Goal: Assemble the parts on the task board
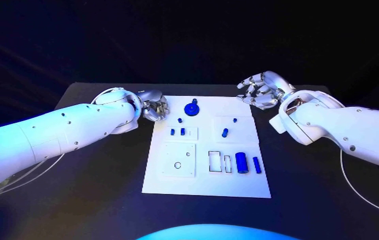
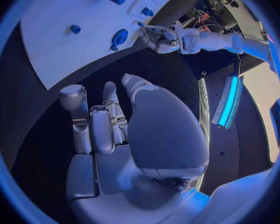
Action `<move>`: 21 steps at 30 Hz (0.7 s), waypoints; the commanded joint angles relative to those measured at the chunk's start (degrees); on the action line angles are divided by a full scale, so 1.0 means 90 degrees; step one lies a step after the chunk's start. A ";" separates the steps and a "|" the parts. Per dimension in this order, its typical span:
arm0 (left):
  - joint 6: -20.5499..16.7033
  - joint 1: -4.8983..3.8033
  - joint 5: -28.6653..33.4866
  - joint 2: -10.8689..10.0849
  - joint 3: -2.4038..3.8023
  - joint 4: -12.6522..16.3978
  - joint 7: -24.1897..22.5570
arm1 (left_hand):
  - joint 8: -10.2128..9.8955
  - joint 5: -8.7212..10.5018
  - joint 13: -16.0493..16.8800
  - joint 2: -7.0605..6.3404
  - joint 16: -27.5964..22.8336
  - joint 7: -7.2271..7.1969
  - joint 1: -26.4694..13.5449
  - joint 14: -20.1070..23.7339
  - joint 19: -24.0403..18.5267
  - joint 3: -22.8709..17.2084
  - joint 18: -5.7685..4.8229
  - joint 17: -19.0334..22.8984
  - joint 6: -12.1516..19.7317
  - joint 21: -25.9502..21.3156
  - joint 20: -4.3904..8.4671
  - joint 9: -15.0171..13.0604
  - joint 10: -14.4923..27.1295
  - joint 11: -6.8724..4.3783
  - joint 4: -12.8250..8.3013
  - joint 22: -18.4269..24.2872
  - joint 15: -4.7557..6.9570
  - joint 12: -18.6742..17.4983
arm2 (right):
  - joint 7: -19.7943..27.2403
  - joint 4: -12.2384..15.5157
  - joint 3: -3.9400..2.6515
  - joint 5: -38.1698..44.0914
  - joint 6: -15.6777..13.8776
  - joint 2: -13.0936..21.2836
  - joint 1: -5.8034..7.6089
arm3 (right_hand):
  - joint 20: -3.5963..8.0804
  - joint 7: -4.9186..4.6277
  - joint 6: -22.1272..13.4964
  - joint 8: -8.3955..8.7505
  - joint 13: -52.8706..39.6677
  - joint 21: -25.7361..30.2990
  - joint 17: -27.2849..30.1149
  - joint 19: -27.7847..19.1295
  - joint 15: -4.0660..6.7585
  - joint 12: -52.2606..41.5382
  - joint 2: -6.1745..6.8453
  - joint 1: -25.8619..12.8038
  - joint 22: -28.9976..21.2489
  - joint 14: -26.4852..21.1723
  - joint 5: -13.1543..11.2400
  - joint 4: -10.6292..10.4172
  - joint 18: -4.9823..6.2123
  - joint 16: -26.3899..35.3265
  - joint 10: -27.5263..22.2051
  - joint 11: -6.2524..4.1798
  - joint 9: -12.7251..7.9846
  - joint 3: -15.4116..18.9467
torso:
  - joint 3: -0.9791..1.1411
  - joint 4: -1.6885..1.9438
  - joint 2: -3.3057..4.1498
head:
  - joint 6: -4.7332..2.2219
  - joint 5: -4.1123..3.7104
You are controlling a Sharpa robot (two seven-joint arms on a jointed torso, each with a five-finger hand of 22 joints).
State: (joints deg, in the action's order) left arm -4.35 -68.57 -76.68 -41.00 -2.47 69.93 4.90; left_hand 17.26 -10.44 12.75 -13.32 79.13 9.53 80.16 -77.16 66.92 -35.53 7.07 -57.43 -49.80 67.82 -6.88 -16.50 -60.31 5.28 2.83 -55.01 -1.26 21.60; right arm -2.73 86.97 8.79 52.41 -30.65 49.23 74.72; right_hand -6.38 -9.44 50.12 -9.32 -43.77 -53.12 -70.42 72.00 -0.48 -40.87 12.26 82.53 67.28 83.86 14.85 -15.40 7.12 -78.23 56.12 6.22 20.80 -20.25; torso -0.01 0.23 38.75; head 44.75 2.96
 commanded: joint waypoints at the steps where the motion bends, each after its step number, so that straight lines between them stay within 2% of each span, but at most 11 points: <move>1: -0.0683 -0.0006 0.1655 -0.0147 0.0034 0.0049 -0.0510 | 0.0032 -0.0022 -0.0009 0.0005 -0.0453 0.0057 0.0078 0.0499 -0.0591 -0.0099 0.0266 0.0919 -0.0067 -0.0567 -0.0018 -0.0003 0.0137 0.0088 -0.0064 0.0780 -0.0050 -0.0092 | -0.0060 -0.0108 0.0002 0.0788 0.0678 -0.0051 -0.0015 | -0.0029 -0.0078 0.0143 -0.0086 0.0991 0.0326 0.0220 -0.0091 -0.0039 0.1084 0.0170 0.0085 -0.0183 -0.0040 -0.0022 0.0055 0.0077 0.0211 -0.0183 -0.0090 0.0030 -0.0358 | 0.0009 -0.0004 -0.0001 | -0.0032 -0.0032; 2: -0.0777 -0.0007 0.2094 -0.0219 0.0044 0.0075 -0.0640 | 0.0024 -0.0026 -0.0015 0.0024 -0.0592 0.0073 0.0120 0.0634 -0.0735 -0.0145 0.0304 0.1144 -0.0062 -0.0709 -0.0027 0.0004 0.0179 0.0104 -0.0114 0.0957 -0.0059 -0.0106 | -0.0056 -0.0148 0.0004 0.0976 0.0802 -0.0070 -0.0019 | -0.0051 -0.0115 0.0145 -0.0113 0.1533 0.0311 0.0206 -0.0021 -0.0079 0.1625 0.0232 0.0086 -0.0167 0.0006 -0.0102 0.0113 0.0065 0.0210 -0.0135 0.0024 0.0035 -0.0558 | 0.0012 -0.0002 -0.0003 | -0.0035 -0.0051; 3: -0.0842 -0.0007 0.2572 -0.0296 0.0052 0.0111 -0.0790 | 0.0021 -0.0027 -0.0015 0.0030 -0.0593 0.0085 0.0130 0.0631 -0.0749 -0.0154 0.0309 0.1136 -0.0061 -0.0724 -0.0028 0.0006 0.0179 0.0108 -0.0125 0.0977 -0.0060 -0.0104 | -0.0053 -0.0186 0.0006 0.1184 0.0924 -0.0089 -0.0025 | -0.0052 -0.0107 0.0193 -0.0161 0.1953 0.0253 0.0165 0.0048 -0.0080 0.1998 0.0296 0.0127 -0.0118 0.0042 -0.0192 0.0255 0.0058 0.0191 -0.0046 -0.0032 0.0047 -0.0728 | 0.0012 -0.0002 -0.0003 | -0.0035 -0.0051; 4: -0.0881 -0.0008 0.3312 -0.0410 0.0060 0.0177 -0.1028 | 0.0009 -0.0029 -0.0017 0.0036 -0.0642 0.0110 0.0137 0.0678 -0.0800 -0.0169 0.0323 0.1231 -0.0047 -0.0774 -0.0033 0.0013 0.0203 0.0129 -0.0145 0.1048 -0.0071 -0.0109 | -0.0055 -0.0240 0.0010 0.1511 0.1076 -0.0118 -0.0037 | -0.0042 -0.0083 0.0278 -0.0215 0.2292 0.0012 -0.0006 0.0194 -0.0062 0.2276 0.0299 0.0149 0.0046 0.0124 -0.0295 0.0391 0.0012 0.0073 0.0084 -0.0054 0.0059 -0.0906 | 0.0010 -0.0007 0.0001 | -0.0054 -0.0087; 5: -0.0886 -0.0009 0.3869 -0.0491 0.0064 0.0232 -0.1206 | -0.0012 -0.0022 -0.0028 0.0047 -0.0851 0.0138 0.0128 0.0901 -0.1008 -0.0181 0.0373 0.1608 -0.0022 -0.0973 -0.0053 0.0025 0.0283 0.0161 -0.0167 0.1307 -0.0098 -0.0126 | -0.0060 -0.0278 0.0012 0.1771 0.1168 -0.0139 -0.0048 | -0.0035 -0.0065 0.0298 -0.0226 0.2363 -0.0036 -0.0042 0.0220 -0.0062 0.2334 0.0306 0.0155 0.0080 0.0140 -0.0306 0.0426 0.0007 0.0048 0.0111 -0.0054 0.0061 -0.0941 | 0.0006 -0.0012 0.0005 | -0.0060 -0.0107; 7: -0.0848 -0.0009 0.4926 -0.0639 0.0070 0.0348 -0.1571 | -0.0030 -0.0016 -0.0054 0.0064 -0.1441 0.0179 0.0076 0.1520 -0.1225 -0.0148 0.0394 0.2592 0.0001 -0.1181 -0.0092 0.0038 0.0426 0.0211 -0.0189 0.1468 -0.0138 -0.0133 | -0.0088 -0.0349 0.0015 0.2313 0.1320 -0.0181 -0.0075 | -0.0005 -0.0037 0.0379 -0.0261 0.2693 -0.0194 -0.0143 0.0307 -0.0069 0.2605 0.0343 0.0135 0.0201 0.0195 -0.0351 0.0566 -0.0019 -0.0024 0.0232 -0.0051 0.0065 -0.1093 | 0.0006 -0.0013 0.0008 | -0.0068 -0.0138; 9: -0.0755 -0.0009 0.5814 -0.0768 0.0073 0.0466 -0.1918 | -0.0045 -0.0016 -0.0068 0.0065 -0.1652 0.0197 0.0006 0.1720 -0.1365 -0.0062 0.0395 0.2730 0.0033 -0.1330 -0.0120 0.0048 0.0495 0.0230 -0.0177 0.1546 -0.0167 -0.0115 | -0.0164 -0.0419 0.0017 0.2831 0.1459 -0.0222 -0.0100 | 0.0015 0.0003 0.0459 -0.0292 0.2986 -0.0470 -0.0345 0.0437 -0.0055 0.2817 0.0378 0.0081 0.0398 0.0269 -0.0381 0.0713 -0.0072 -0.0166 0.0398 -0.0070 0.0069 -0.1211 | 0.0001 -0.0005 0.0010 | -0.0076 -0.0189; 12: -0.0514 -0.0008 0.6538 -0.0895 0.0075 0.0570 -0.2256 | -0.0064 -0.0017 -0.0078 0.0104 -0.1815 0.0206 -0.0097 0.1849 -0.1462 0.0093 0.0392 0.2844 0.0085 -0.1512 -0.0152 0.0058 0.0543 0.0242 -0.0120 0.1657 -0.0192 -0.0073 | -0.0355 -0.0493 0.0019 0.3424 0.1656 -0.0269 -0.0133 | 0.0021 0.0045 0.0498 -0.0304 0.3217 -0.1072 -0.0557 0.0715 -0.0025 0.2982 0.0417 -0.0047 0.0778 0.0334 -0.0452 0.0797 -0.0186 -0.0318 0.0517 -0.0102 0.0068 -0.1260 | -0.0007 0.0004 0.0014 | -0.0072 -0.0211; 15: -0.0313 -0.0007 0.6879 -0.0982 0.0076 0.0624 -0.2551 | -0.0050 -0.0016 -0.0090 0.0131 -0.1981 0.0217 -0.0193 0.2068 -0.1592 0.0293 0.0387 0.2952 0.0086 -0.1777 -0.0197 0.0055 0.0592 0.0261 -0.0036 0.1816 -0.0234 -0.0028 | -0.0566 -0.0543 0.0023 0.3897 0.1848 -0.0315 -0.0165 | 0.0016 0.0072 0.0520 -0.0311 0.3374 -0.1497 -0.0669 0.0904 0.0005 0.3082 0.0453 -0.0237 0.1048 0.0371 -0.0667 0.0795 -0.0265 -0.0412 0.0608 -0.0124 0.0067 -0.1210 | -0.0008 0.0010 0.0009 | -0.0071 -0.0219; 18: -0.0235 -0.0007 0.7101 -0.1062 0.0077 0.0717 -0.2817 | -0.0047 -0.0003 -0.0096 0.0111 -0.2011 0.0210 -0.0258 0.2132 -0.1618 0.0428 0.0386 0.2985 0.0098 -0.1907 -0.0220 0.0055 0.0612 0.0269 0.0025 0.1900 -0.0246 -0.0003 | -0.0724 -0.0559 0.0026 0.4207 0.2009 -0.0359 -0.0206 | 0.0026 0.0080 0.0511 -0.0302 0.3451 -0.1524 -0.0678 0.0913 0.0013 0.3145 0.0474 -0.0332 0.1077 0.0374 -0.0738 0.0792 -0.0267 -0.0426 0.0605 -0.0128 0.0060 -0.1152 | -0.0003 -0.0002 0.0008 | -0.0070 -0.0212; 21: -0.0271 -0.0005 0.7311 -0.1131 0.0077 0.0843 -0.3012 | -0.0038 0.0005 -0.0089 0.0098 -0.2007 0.0194 -0.0298 0.2152 -0.1600 0.0555 0.0388 0.3004 0.0100 -0.2015 -0.0230 0.0052 0.0577 0.0255 0.0080 0.1978 -0.0244 0.0049 | -0.0819 -0.0565 0.0029 0.4420 0.2089 -0.0407 -0.0251 | 0.0031 0.0082 0.0499 -0.0293 0.3487 -0.1528 -0.0673 0.0913 0.0013 0.3179 0.0483 -0.0362 0.1086 0.0373 -0.0758 0.0800 -0.0267 -0.0426 0.0590 -0.0129 0.0055 -0.1119 | -0.0009 -0.0009 0.0015 | -0.0066 -0.0216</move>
State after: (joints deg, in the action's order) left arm -8.45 -68.59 -17.97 -51.17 -1.85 76.93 -16.55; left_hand 16.91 -10.44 11.95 -12.58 61.22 11.37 77.98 -58.32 52.61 -30.80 10.20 -30.43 -49.17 49.85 -8.78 -16.03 -55.18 7.88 3.54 -37.35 -3.48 21.91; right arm -7.46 81.92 9.04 85.40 -15.64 45.70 72.59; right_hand -6.17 -9.11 54.79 -11.96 -12.43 -66.67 -74.95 79.93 -0.81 -12.47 16.43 79.76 74.95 84.05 8.38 -8.26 5.69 -81.90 61.43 5.03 21.33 -30.63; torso -0.05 0.23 38.84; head 44.10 1.03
